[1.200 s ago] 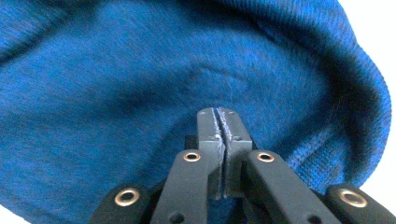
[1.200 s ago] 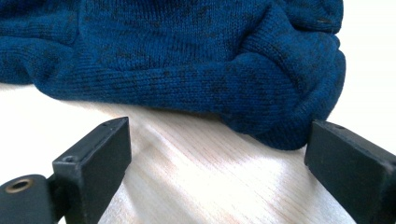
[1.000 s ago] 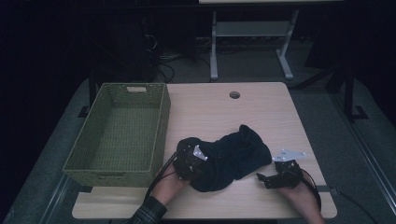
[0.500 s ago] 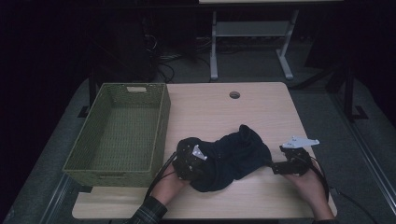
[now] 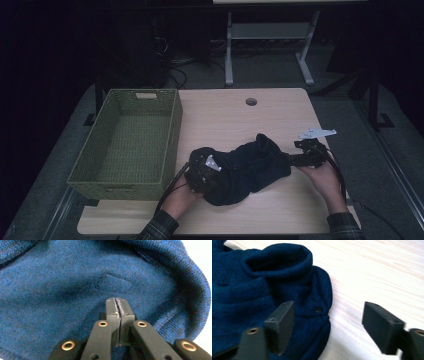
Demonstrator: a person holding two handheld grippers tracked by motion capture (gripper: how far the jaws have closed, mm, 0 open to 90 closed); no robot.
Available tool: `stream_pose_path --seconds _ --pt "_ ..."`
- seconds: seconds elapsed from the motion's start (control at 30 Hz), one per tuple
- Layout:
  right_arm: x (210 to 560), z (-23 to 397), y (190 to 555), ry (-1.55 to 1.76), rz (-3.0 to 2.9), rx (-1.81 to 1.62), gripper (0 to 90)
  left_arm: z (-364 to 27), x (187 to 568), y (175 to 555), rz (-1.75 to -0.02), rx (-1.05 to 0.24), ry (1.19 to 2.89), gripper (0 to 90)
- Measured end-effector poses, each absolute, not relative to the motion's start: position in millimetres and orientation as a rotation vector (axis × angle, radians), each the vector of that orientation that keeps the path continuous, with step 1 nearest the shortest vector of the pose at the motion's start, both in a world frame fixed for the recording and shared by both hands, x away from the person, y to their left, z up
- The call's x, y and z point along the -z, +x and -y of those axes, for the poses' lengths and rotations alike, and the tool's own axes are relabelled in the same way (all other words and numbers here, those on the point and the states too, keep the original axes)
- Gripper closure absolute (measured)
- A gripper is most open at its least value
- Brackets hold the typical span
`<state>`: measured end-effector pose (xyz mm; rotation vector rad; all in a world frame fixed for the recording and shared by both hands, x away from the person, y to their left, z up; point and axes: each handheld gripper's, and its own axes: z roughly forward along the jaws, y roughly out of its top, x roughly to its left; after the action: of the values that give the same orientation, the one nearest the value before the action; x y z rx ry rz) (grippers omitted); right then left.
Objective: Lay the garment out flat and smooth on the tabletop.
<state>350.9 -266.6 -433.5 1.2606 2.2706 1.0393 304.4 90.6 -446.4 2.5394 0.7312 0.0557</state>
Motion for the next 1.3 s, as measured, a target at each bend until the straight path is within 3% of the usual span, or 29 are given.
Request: stream_pose_path --seconds 0.47,0.57,0.63,0.87,1.3 --pt "462 257 380 1.331 -2.389 -1.033 40.9 -90 447 305 -0.728 -0.055 2.535 88.7" --pt "466 255 381 1.349 -2.413 -1.034 46.7 -90 447 305 -0.729 -0.056 2.533 88.8" --pt "467 255 381 1.344 -2.438 -1.043 56.3 -90 447 305 -0.729 -0.057 2.534 88.8" --pt "466 252 378 1.316 -2.445 -1.017 69.7 -90 447 305 -0.729 -0.056 2.533 88.8" --pt "438 255 369 1.216 -2.355 -1.001 74.6 -90 447 305 -0.736 -0.053 2.534 89.2"
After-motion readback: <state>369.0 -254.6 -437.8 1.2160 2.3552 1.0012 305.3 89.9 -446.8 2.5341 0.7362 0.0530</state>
